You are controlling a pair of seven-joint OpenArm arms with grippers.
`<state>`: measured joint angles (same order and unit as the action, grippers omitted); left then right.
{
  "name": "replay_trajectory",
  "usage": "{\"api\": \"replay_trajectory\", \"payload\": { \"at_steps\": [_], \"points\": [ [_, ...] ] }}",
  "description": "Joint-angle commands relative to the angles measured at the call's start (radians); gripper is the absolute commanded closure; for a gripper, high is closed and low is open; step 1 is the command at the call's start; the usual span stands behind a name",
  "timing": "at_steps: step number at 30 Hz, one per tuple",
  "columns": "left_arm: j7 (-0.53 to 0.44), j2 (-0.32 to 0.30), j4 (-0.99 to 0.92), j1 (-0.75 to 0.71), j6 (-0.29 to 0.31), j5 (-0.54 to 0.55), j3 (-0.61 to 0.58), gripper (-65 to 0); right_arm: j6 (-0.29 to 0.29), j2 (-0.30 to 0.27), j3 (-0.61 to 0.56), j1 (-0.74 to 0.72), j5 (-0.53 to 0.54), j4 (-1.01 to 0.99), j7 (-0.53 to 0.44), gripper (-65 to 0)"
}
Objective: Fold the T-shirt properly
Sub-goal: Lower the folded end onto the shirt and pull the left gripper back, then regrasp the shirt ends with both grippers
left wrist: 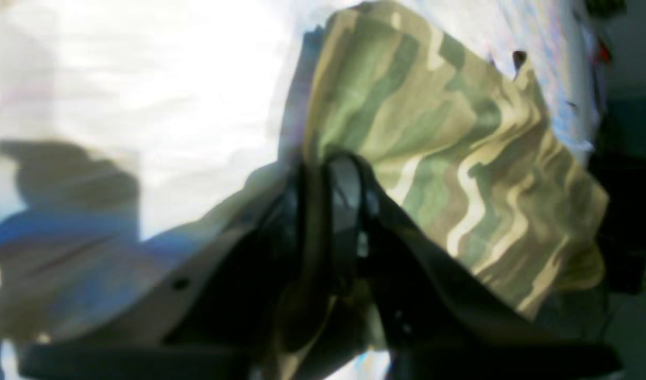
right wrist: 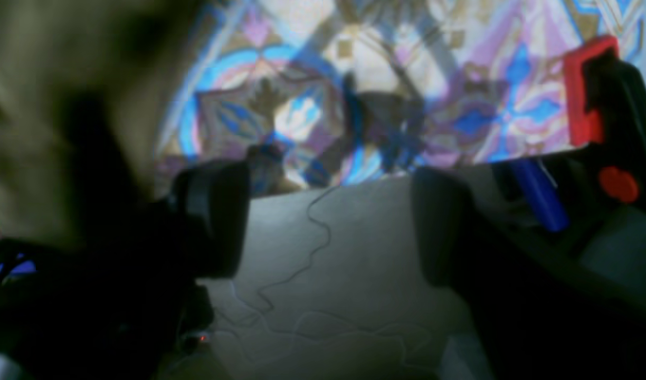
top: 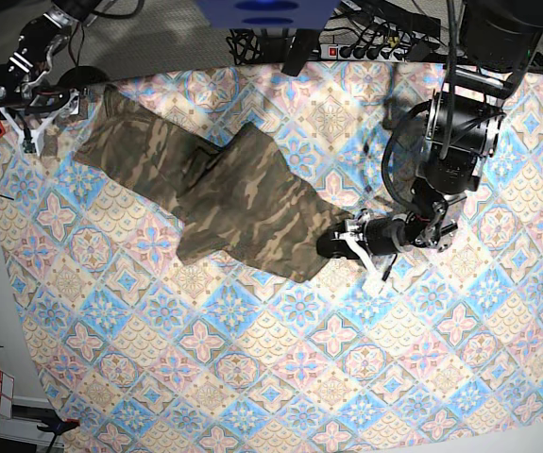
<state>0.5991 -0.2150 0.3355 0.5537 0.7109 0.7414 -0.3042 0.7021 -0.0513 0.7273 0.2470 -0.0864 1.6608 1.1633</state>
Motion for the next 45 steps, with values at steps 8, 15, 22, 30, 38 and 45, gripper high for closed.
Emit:
{"api": "replay_trajectory", "payload": {
  "at_steps": [8,15,22,30,38,45],
  "points": [
    [0.003,-0.014,0.01,-0.021,-0.013,-0.003,-0.006,-5.8,-0.004,0.02,0.004,-0.004,0.004,0.019,0.004,-46.9],
    [0.002,-0.014,0.01,-0.04,-0.013,-0.004,-0.008,-5.8,-0.004,0.021,-0.03,-0.018,0.014,0.023,0.089,-50.6],
    [0.006,-0.013,0.01,-0.04,-0.013,-0.006,-0.008,-5.8,-0.004,0.017,-0.024,-0.119,0.228,0.089,0.233,-57.3],
    [0.008,-0.011,0.01,-0.04,-0.013,-0.009,-0.01,-5.8,-0.004,0.028,0.05,-0.217,0.311,0.095,0.233,-54.2],
    [0.012,-0.01,0.01,-0.04,-0.013,-0.075,-0.008,-5.9,-0.004,0.058,0.199,-0.219,0.311,-0.047,0.233,-54.2],
    [0.069,-0.01,0.012,-0.034,-0.013,-0.073,-0.008,-5.9,-0.004,0.058,0.199,-0.216,0.414,-0.155,0.233,-54.2]
  ]
}}
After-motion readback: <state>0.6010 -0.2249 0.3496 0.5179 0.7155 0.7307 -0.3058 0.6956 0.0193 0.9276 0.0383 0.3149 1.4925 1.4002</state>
